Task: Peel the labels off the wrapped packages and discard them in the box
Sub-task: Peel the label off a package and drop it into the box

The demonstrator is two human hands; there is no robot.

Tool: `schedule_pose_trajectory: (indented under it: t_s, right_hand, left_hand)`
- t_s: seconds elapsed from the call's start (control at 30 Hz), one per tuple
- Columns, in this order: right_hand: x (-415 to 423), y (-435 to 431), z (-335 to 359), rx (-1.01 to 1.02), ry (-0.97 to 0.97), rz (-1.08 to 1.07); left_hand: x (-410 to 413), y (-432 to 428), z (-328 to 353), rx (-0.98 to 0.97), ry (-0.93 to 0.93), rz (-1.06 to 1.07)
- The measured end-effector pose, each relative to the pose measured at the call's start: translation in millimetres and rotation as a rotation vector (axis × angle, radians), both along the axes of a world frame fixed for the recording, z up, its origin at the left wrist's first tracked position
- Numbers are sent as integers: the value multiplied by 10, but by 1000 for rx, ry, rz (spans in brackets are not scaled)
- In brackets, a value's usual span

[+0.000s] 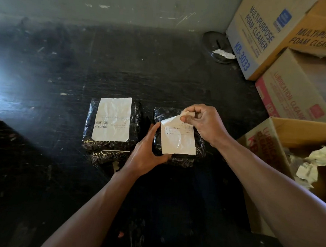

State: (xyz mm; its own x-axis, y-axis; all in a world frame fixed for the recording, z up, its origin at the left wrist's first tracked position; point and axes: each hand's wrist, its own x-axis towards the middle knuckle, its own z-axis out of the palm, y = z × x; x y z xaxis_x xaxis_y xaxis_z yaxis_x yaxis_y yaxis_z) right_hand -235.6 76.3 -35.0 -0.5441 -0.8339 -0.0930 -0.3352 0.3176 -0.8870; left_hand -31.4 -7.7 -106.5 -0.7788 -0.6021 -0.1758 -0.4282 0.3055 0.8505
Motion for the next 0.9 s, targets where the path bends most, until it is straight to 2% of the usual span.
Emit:
schedule_pose_trajectory:
  t_s: [0.27, 0.9]
  right_hand:
    - [-22, -26, -35, -18, -22, -53]
    - [6, 29, 3, -66, -134, -45]
  left_hand:
    - [47, -41, 23, 148, 80, 6]
    - [-19, 24, 41, 127, 72, 86]
